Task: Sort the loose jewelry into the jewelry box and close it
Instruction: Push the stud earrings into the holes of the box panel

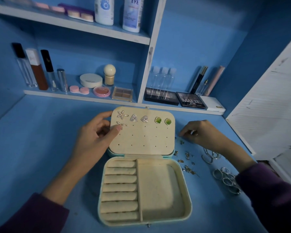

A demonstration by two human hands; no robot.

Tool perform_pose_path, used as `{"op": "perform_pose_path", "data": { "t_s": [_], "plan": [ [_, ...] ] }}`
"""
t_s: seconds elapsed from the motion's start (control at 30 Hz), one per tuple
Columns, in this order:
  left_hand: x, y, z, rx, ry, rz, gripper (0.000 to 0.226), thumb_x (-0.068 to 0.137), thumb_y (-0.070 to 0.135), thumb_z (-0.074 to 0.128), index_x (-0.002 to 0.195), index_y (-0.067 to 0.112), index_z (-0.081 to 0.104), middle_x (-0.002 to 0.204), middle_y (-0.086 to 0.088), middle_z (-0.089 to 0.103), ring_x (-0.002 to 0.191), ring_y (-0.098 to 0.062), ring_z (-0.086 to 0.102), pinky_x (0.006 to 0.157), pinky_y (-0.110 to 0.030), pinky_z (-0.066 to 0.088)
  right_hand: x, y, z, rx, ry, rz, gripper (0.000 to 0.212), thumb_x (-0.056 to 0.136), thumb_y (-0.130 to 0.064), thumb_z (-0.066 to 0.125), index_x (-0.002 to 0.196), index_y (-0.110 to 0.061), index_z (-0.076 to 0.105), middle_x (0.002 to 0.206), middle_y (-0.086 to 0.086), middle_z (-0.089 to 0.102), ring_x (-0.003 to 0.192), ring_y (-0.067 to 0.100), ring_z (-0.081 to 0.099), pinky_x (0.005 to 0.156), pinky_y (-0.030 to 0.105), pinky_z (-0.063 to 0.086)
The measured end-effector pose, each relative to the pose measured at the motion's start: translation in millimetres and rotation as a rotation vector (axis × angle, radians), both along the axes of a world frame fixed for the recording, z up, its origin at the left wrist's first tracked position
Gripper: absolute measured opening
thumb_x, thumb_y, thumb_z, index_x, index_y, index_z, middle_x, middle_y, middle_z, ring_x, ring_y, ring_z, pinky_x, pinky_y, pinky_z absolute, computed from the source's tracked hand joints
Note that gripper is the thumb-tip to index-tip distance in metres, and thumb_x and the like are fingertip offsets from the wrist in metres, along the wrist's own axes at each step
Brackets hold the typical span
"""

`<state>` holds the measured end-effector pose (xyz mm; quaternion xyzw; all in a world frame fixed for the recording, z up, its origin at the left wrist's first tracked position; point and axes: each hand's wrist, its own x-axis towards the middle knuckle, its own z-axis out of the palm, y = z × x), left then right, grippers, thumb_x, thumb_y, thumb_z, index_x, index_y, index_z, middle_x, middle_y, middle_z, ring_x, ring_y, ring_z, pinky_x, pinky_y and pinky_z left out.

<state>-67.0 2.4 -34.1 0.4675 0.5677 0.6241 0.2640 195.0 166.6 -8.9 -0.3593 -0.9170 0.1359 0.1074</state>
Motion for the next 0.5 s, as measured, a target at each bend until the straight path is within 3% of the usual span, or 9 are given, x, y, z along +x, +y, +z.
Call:
{"op": "perform_pose_path", "data": {
  "t_s": [0.4,0.5],
  "plan": [
    [-0.2,0.2,0.4,0.002,0.015,0.007,0.034,0.086,0.007,0.066,0.101,0.037,0.06,0.08,0.009,0.072,0.071,-0.004,0.065,0.064,-0.016,0.051,1.8,1.9,-1.8,0.003,0.011,-0.037,0.021,0.079,0.004,0.066,0.083,-0.014,0.076,0.081,-0.01,0.067,0.067,0.004,0.06,0.068,0.003,0.041],
    [0.1,0.0,0.5,0.002,0.015,0.003,0.034,0.086,0.007,0.065,0.101,0.037,0.06,0.082,0.008,0.072,0.072,-0.004,0.066,0.064,-0.018,0.051,2.8,2.1,-2.1,-0.002,0.021,-0.046,0.022,0.079,0.005,0.065,0.082,-0.014,0.076,0.077,-0.015,0.064,0.072,-0.005,0.059,0.068,0.002,0.041]
  ]
}}
